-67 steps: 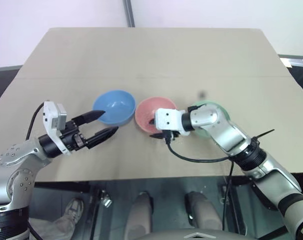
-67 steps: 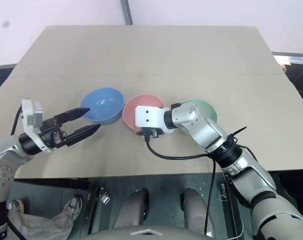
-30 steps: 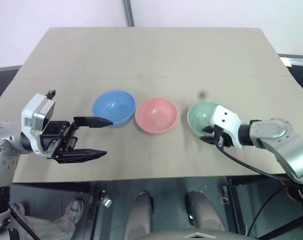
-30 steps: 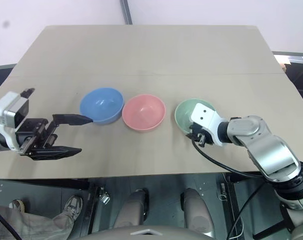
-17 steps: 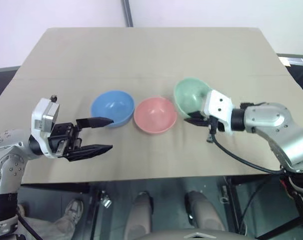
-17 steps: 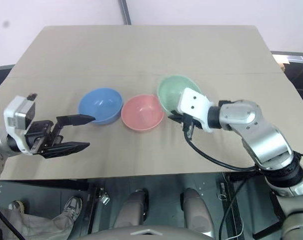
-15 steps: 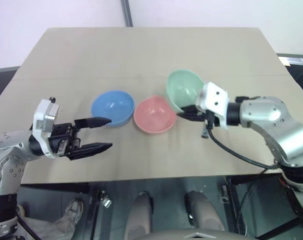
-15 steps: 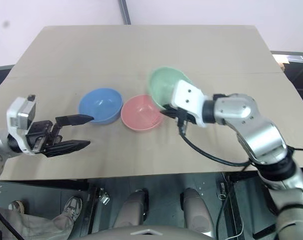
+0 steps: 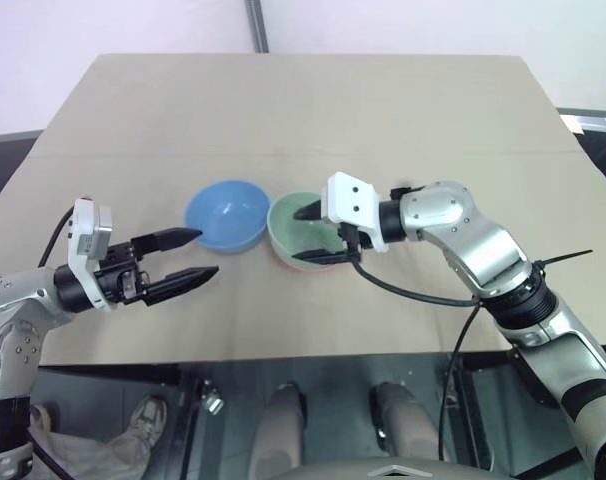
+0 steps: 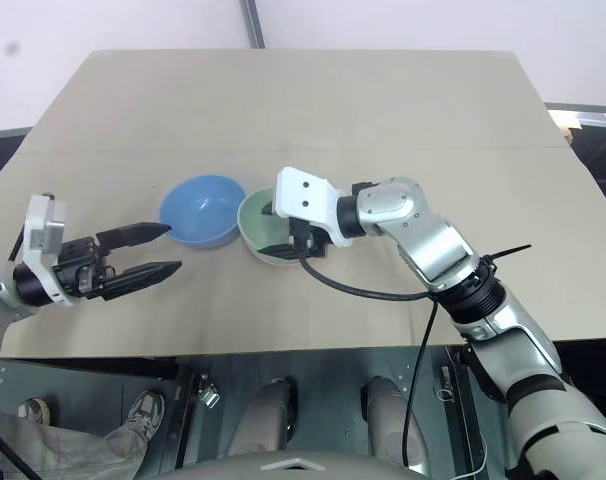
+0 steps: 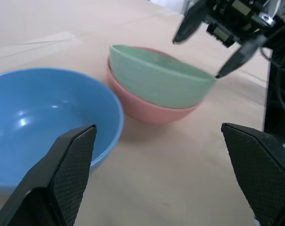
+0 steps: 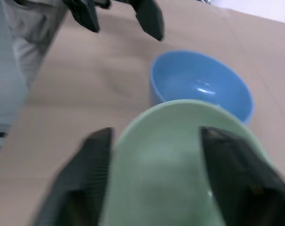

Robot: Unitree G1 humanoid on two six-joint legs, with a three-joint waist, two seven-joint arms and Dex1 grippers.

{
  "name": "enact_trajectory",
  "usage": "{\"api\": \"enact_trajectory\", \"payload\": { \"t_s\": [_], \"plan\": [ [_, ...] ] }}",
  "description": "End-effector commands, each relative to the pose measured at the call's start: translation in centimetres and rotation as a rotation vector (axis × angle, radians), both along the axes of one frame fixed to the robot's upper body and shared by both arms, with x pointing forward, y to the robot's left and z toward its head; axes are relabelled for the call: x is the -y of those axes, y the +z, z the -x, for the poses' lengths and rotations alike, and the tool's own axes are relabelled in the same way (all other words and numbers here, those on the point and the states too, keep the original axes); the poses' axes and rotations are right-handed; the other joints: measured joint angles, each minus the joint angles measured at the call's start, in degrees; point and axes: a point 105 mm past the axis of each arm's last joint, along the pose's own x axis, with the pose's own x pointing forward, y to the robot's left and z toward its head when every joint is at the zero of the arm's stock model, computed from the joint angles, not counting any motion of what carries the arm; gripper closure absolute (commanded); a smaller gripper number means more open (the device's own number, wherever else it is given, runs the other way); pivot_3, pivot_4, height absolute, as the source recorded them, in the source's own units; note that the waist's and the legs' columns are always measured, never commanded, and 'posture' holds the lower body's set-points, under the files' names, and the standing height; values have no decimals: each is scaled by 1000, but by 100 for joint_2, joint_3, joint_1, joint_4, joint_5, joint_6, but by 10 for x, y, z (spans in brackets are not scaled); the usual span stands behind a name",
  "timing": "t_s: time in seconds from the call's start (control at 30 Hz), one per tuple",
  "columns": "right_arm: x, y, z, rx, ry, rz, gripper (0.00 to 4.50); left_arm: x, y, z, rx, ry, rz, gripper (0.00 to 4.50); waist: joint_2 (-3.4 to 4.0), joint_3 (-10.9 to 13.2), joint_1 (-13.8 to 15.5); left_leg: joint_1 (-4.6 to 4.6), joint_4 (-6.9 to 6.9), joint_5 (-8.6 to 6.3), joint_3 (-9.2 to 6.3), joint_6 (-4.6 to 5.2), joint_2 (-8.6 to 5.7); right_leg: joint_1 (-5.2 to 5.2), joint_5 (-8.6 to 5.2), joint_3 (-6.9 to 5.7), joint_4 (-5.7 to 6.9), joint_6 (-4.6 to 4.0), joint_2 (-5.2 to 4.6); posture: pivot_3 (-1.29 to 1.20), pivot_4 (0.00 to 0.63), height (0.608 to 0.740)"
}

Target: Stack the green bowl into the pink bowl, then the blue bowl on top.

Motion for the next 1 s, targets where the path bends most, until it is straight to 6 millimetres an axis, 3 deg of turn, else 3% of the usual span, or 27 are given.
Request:
{"api": "enact_trajectory", "payload": {
  "t_s": [0.03,0.1,0.27,0.4,0.6,0.73,0.77,0.93,1.0],
  "plan": [
    [7,27,6,82,8,-76,440,-4,7,-3,127,96,-186,0,0,0,2,0,0,0,0,0,0,0,0,0,1,0,0,0,150,740],
    [19,37,13,84,9,-107,440,-6,8,-11,183,189,-356,0,0,0,21,0,0,0,0,0,0,0,0,0,-1,0,-1,0,150,740],
    [47,42,23,66,-46,-125,440,2,18,-27,207,254,-554,0,-3,-2,157,-2,2,0,-6,0,-3,3,0,-4,-2,0,0,0,150,740],
    [62,41,22,63,-116,-126,440,11,8,-33,208,124,-813,0,3,2,104,3,2,0,2,0,-4,2,0,2,-1,1,0,0,150,740],
    [71,42,18,71,-181,-125,440,14,-8,-47,219,52,-967,0,6,3,61,5,-12,0,9,0,0,-2,0,9,-3,0,5,0,150,740],
    [74,43,17,76,-202,-124,404,17,-13,-50,231,1,-992,767,4,3,60,-4,-12,0,8,1,-3,-7,0,9,-5,0,1,0,150,740],
    [74,43,17,76,-206,-124,404,17,-13,-50,230,-3,-991,1490,4,3,62,-23,-10,0,8,1,-3,-24,0,9,-3,0,2,0,150,740],
    [77,41,16,79,-227,-123,404,16,-6,-57,288,14,-1001,2940,4,3,75,-61,6,0,-2,0,-3,-52,1,0,7,-1,3,0,150,740],
    [77,41,15,78,-231,-124,404,12,-2,-60,295,38,-1011,3123,4,3,95,-62,9,0,-2,1,-5,-52,1,0,7,0,1,0,150,740]
  ]
}}
